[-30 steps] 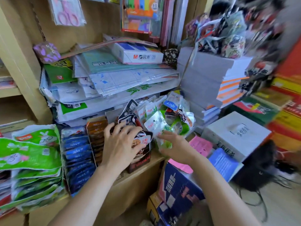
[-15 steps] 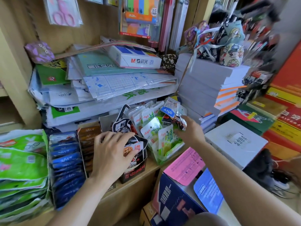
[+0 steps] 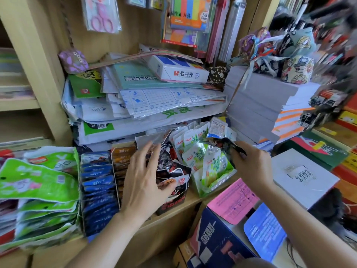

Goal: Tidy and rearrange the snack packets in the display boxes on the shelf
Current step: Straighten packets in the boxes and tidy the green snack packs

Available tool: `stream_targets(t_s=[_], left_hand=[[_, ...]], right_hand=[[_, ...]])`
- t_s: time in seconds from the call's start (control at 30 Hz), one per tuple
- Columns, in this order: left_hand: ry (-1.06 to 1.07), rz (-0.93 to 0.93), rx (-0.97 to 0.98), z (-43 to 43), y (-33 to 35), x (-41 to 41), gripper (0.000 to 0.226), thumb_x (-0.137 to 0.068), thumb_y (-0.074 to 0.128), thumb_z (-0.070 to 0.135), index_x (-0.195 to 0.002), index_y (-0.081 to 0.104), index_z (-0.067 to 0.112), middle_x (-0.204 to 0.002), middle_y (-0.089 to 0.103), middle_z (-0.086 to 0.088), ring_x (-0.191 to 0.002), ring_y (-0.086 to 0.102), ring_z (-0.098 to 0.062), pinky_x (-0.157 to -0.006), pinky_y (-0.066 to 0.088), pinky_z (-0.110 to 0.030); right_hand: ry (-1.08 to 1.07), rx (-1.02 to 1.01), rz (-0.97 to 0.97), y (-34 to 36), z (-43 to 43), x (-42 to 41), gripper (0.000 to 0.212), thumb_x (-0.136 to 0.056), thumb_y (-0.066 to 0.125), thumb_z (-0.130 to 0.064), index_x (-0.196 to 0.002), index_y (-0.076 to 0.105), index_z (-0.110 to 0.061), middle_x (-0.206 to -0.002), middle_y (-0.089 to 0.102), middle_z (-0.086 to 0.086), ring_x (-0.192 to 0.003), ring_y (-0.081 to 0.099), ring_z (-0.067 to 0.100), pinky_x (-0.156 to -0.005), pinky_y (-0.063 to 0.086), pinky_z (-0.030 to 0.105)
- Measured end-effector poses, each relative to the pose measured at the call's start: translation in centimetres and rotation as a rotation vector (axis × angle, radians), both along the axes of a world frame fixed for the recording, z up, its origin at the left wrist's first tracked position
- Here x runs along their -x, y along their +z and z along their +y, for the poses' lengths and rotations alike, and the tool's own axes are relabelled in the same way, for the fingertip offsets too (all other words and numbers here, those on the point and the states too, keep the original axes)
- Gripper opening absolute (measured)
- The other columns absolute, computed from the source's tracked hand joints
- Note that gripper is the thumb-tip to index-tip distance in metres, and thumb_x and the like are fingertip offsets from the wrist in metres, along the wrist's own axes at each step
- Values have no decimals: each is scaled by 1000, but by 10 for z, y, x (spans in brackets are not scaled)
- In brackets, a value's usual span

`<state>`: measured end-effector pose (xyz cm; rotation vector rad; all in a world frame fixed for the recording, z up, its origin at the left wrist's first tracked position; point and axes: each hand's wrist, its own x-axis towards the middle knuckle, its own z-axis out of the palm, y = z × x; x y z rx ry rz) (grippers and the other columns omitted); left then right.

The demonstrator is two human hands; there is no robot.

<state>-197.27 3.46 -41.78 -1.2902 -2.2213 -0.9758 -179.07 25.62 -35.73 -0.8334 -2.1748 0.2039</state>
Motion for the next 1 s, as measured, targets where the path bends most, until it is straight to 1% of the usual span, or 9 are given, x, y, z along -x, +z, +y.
stream_targets(t_s=[0.07, 0.27, 0.4, 0.53, 0.63, 0.7, 0.8, 0.93, 1.0], left_hand=[[-6, -112, 31, -1, 2, 1, 112, -70, 81, 60, -157, 29, 14, -156, 40, -7, -141, 38, -24, -118, 30, -37], [-140, -98, 46, -8, -4, 0, 85, -79, 79, 50, -151, 42, 24, -149, 51, 6, -137, 44, -15, -112, 42, -42], [-152, -83, 2, -15, -1, 1, 79, -78, 79, 47, -146, 50, 19, -140, 58, 4, -130, 48, -15, -110, 42, -33], [-55, -40, -30, -22, 3, 4, 74, -73, 77, 59, -133, 58, 20, -125, 57, 4, -114, 56, -16, -95, 51, -32], [-23, -73, -31, -24, 3, 8, 84, -69, 79, 64, -136, 55, 20, -133, 50, 3, -121, 51, -16, -99, 50, -33], [-45, -87, 3, -22, 3, 12, 94, -71, 72, 70, -146, 46, 19, -146, 44, 3, -133, 43, -16, -111, 41, -34], [-89, -92, 90, -16, 1, 16, 100, -75, 62, 74, -154, 35, 19, -157, 38, 6, -143, 35, -15, -118, 31, -34], [-95, -83, 129, -12, 0, 17, 95, -74, 66, 72, -151, 42, 22, -153, 43, 9, -139, 39, -16, -117, 33, -35], [-73, -87, 130, -11, 2, 16, 90, -71, 65, 73, -145, 47, 26, -147, 47, 11, -133, 45, -15, -112, 37, -37]], right_hand=[[49, 15, 104, 19, -20, 8, 6, -87, 68, -7, -87, 72, -13, -61, 66, 12, -56, 60, 35, -56, 49, 38], [277, -227, 210, 61, -52, 52, 21, -88, 66, -5, -106, 75, -10, -88, 74, 4, -74, 59, 14, -67, 46, 29], [483, -366, -95, 54, -49, 93, 25, -91, 63, -8, -113, 74, -13, -94, 75, 4, -77, 59, 31, -70, 52, 42], [626, 72, -531, 34, -46, 111, 35, -94, 64, -37, -127, 66, -29, -78, 54, -28, -85, 51, 17, -96, 45, 59], [578, 76, -607, 27, -48, 109, 49, -90, 65, -49, -137, 56, -39, -124, 62, -10, -121, 49, 21, -107, 32, 61], [594, 68, -661, 23, -55, 106, 54, -88, 67, -49, -140, 50, -43, -144, 50, -11, -136, 37, 19, -110, 26, 59], [652, 97, -632, 19, -59, 99, 51, -89, 64, -46, -138, 53, -42, -143, 51, -12, -137, 38, 17, -110, 29, 53], [677, 350, -465, 24, -56, 82, 36, -90, 71, -34, -126, 68, -30, -125, 66, -13, -113, 57, -4, -93, 39, 8], [593, 440, -270, 23, -44, 72, 26, -89, 73, -29, -115, 73, -27, -111, 71, -14, -100, 62, -6, -82, 46, 10]])
